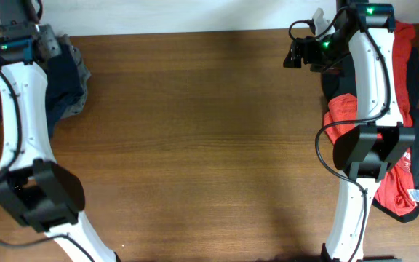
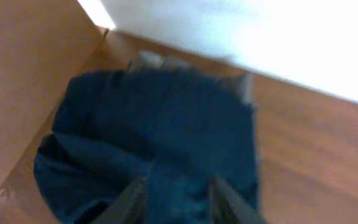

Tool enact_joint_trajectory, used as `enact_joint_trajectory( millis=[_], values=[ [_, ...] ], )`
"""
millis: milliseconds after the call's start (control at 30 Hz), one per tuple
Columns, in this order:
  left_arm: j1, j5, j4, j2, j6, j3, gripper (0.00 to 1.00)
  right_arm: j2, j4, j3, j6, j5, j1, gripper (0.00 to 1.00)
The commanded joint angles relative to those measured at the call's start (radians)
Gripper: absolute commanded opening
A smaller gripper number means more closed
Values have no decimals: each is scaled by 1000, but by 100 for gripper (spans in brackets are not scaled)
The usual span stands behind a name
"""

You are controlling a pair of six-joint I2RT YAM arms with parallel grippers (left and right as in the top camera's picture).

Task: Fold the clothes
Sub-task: 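Place the folded shorts on the grey garment at the left edge with left gripper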

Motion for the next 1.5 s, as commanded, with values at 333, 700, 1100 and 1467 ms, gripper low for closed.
enact_joint_trajectory(
  millis=[333,700,1100,1467],
  values=[
    [131,200,-217,66,64,2,44,-15,-3,-3,-9,13,3,89],
    [327,6,-330,59,-210,-92,49,-15,-2,-3,-10,13,3,89],
    [370,224,-261,42,-169,-163,44,-15,3,-3,-10,13,3,89],
    [159,147,-32,3,-52,-163,46,-15,3,-3,-10,13,3,89]
  ],
)
